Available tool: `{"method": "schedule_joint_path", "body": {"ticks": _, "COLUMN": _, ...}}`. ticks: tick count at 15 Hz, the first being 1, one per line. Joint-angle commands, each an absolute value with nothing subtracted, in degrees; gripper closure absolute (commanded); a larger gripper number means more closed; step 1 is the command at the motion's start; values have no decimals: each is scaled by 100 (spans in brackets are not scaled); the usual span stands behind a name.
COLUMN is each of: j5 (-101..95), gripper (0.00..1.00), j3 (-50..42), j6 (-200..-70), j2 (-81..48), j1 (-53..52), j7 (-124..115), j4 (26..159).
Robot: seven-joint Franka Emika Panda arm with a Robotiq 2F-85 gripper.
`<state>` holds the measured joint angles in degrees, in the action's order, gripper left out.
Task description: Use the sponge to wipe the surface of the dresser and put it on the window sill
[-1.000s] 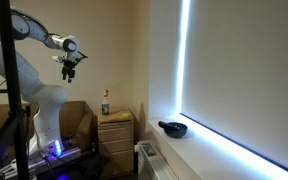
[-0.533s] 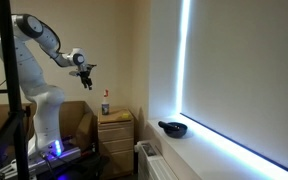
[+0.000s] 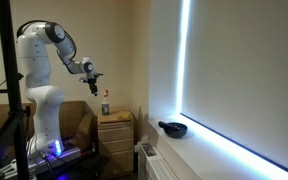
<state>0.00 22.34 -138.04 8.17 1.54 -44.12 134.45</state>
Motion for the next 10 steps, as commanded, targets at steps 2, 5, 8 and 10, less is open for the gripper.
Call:
{"method": "schedule_joint_path", "body": {"ticks": 2, "j5": -1336, "gripper": 0, "j3": 2111, "j6": -14085, "j2": 94, "j1": 311, "j7": -4442, "j4": 13289}}
{"method": "schedule_joint_path", "body": {"ticks": 5, "j5": -2882, "gripper": 0, "j3": 2498, "j6": -14434, "j2": -132, "j1": 1146, "j7": -4661, "j4": 13134}}
{"method": "schedule_joint_path", "body": {"ticks": 8, "j5": -4438, "gripper": 0, "j3": 1491, "j6": -14732, "j2": -696, "j1": 333, "j7": -5722, "j4": 12399}}
{"method": "schedule_joint_path", "body": {"ticks": 10, "j5": -4730, "gripper": 0, "j3": 1747, "j6": -14634, "j2": -1500, "j1": 430, "j7": -6795, "j4": 11780}}
